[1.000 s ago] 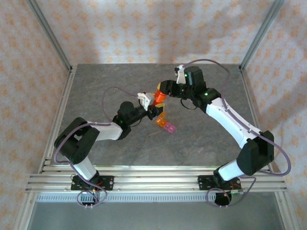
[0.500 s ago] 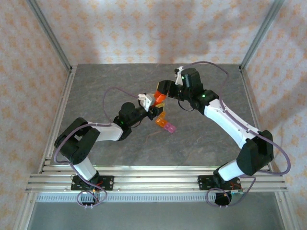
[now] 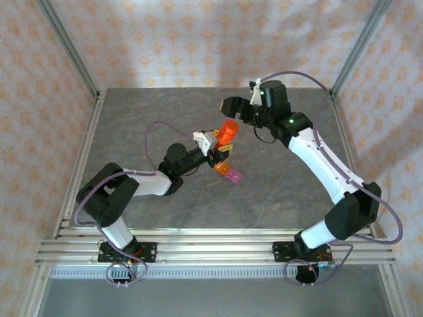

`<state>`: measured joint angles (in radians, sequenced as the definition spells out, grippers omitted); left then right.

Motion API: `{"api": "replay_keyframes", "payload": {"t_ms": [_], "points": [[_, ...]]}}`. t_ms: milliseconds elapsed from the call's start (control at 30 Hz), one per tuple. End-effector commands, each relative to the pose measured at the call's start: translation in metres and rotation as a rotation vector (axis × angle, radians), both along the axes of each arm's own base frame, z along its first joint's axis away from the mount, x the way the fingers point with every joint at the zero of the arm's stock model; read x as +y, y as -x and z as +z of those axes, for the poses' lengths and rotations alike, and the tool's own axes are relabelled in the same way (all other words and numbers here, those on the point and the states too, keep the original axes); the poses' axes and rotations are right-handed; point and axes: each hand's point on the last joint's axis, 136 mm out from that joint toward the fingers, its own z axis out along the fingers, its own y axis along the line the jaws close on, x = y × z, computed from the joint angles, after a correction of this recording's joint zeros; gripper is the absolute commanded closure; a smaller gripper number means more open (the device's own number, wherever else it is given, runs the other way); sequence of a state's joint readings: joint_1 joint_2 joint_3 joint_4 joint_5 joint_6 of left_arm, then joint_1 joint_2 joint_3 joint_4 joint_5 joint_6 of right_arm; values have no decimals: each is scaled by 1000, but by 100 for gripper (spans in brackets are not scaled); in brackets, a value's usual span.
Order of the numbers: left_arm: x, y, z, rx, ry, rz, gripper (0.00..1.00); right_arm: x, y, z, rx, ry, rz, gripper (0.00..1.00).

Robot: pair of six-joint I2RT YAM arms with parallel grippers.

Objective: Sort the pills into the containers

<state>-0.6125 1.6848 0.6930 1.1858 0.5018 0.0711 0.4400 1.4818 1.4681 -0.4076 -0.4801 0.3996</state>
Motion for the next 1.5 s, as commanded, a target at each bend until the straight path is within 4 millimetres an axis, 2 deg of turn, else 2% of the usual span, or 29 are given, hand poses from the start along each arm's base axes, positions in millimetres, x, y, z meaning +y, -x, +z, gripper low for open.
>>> {"api": "replay_keyframes", "payload": {"t_ms": [0,133,200,400,533,1000,1267,1467], "points": [[-1,-1,21,-45,62,-43,100,-20,7,27,-71,-7,2,15],[0,-1,26,-16,94,-87,100,-24,15,33,-116,1,99,16],[1,-2,29,0,110,-113,100,-21,26,36,-155,18,191,16],[0,-4,38,58,159,-193,100,-6,47,25,-143,40,383,16],[-2,-5,41,72,169,-224,100,-3,45,15,-108,51,415,17],[-6,-8,40,99,180,-250,100,10,43,12,-79,14,462,24],[-7,-8,41,101,182,-253,100,14,44,10,-66,13,477,32],[-6,-7,41,99,182,-254,100,16,44,8,-54,22,481,54]]}}
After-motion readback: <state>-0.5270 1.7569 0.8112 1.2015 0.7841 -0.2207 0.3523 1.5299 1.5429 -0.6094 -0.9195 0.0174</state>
